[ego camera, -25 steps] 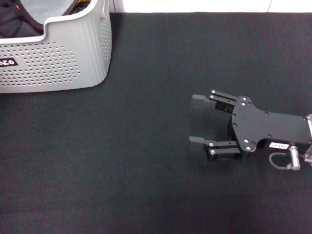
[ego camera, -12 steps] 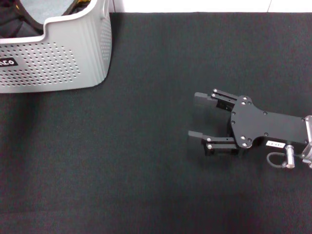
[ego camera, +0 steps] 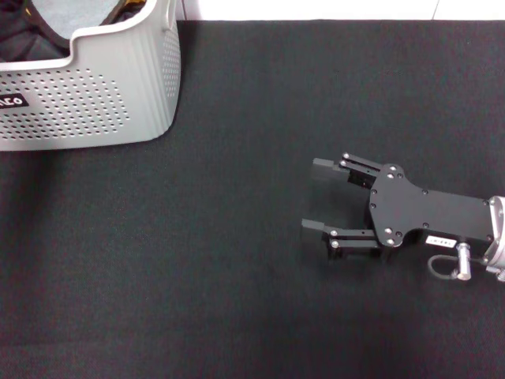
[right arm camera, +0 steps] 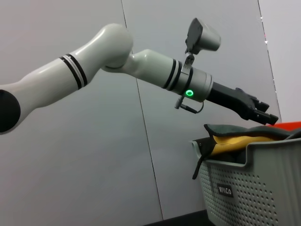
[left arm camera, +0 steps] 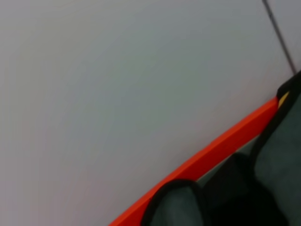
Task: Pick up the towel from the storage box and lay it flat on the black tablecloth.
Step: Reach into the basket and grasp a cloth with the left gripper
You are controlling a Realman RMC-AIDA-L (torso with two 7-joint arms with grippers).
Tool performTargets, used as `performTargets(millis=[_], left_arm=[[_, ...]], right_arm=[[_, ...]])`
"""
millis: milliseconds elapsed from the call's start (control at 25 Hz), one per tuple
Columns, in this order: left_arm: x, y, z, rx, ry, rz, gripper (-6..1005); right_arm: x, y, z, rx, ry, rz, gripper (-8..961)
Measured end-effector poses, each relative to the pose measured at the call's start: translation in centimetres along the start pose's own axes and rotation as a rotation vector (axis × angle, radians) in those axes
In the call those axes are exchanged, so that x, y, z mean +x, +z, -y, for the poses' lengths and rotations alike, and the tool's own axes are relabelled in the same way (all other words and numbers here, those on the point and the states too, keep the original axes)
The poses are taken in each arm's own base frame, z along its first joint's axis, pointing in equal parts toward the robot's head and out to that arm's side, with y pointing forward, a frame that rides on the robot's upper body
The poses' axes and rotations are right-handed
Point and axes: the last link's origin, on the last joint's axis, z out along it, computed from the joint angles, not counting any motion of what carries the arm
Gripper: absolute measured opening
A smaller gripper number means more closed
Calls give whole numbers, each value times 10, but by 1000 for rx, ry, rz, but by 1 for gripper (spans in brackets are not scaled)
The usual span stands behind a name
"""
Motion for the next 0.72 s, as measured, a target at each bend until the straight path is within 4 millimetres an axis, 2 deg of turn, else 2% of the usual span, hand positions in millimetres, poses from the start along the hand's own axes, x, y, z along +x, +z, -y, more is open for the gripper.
performTargets(millis=[160,520,720], left_arm=[[-11,10,2,10,-10,14,587],[-23,15,2,31,23,17,589],[-30,21,-2,11,30,41,493]], right_arm=[[1,0,-1,8,6,5,878],[3,0,-1,18,14,-2,877],[4,0,0,22,15,-5,877]])
